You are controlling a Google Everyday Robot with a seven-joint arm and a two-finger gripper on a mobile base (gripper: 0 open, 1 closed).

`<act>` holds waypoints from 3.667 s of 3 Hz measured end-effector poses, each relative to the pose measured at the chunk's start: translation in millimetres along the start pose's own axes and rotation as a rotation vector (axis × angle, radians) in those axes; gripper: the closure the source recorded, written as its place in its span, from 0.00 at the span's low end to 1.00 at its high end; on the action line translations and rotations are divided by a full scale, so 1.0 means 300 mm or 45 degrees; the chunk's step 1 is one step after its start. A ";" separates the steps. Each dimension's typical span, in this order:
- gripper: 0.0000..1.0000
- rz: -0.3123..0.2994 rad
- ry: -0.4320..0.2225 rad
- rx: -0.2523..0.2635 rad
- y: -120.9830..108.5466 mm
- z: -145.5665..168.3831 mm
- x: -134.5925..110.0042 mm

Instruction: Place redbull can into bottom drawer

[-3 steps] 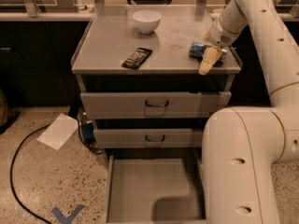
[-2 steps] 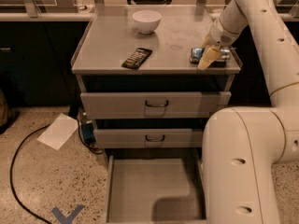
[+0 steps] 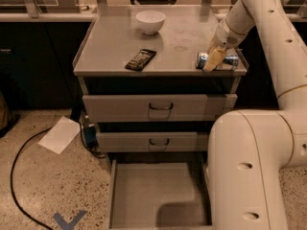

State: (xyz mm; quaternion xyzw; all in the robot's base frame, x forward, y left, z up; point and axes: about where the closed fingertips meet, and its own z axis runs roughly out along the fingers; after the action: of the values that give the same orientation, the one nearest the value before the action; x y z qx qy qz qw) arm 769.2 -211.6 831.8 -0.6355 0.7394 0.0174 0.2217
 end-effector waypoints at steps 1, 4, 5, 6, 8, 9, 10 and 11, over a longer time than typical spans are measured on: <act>1.00 0.011 -0.127 0.064 -0.003 -0.095 -0.037; 1.00 0.108 -0.437 0.471 0.169 -0.597 -0.137; 1.00 0.109 -0.423 0.380 0.249 -0.469 -0.142; 1.00 0.109 -0.423 0.380 0.250 -0.469 -0.142; 1.00 0.211 -0.535 0.397 0.474 -0.435 -0.129; 1.00 0.250 -0.602 0.354 0.613 -0.270 -0.115; 1.00 0.279 -0.667 0.266 0.722 -0.095 -0.121; 1.00 0.298 -0.709 0.181 0.812 0.000 -0.135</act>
Offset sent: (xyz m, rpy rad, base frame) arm -0.1500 0.0337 0.0580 0.3380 -0.1958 -0.1099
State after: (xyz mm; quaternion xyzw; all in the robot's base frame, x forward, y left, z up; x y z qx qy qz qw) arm 542.2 -127.1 783.7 -0.4998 0.7178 0.1646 0.4559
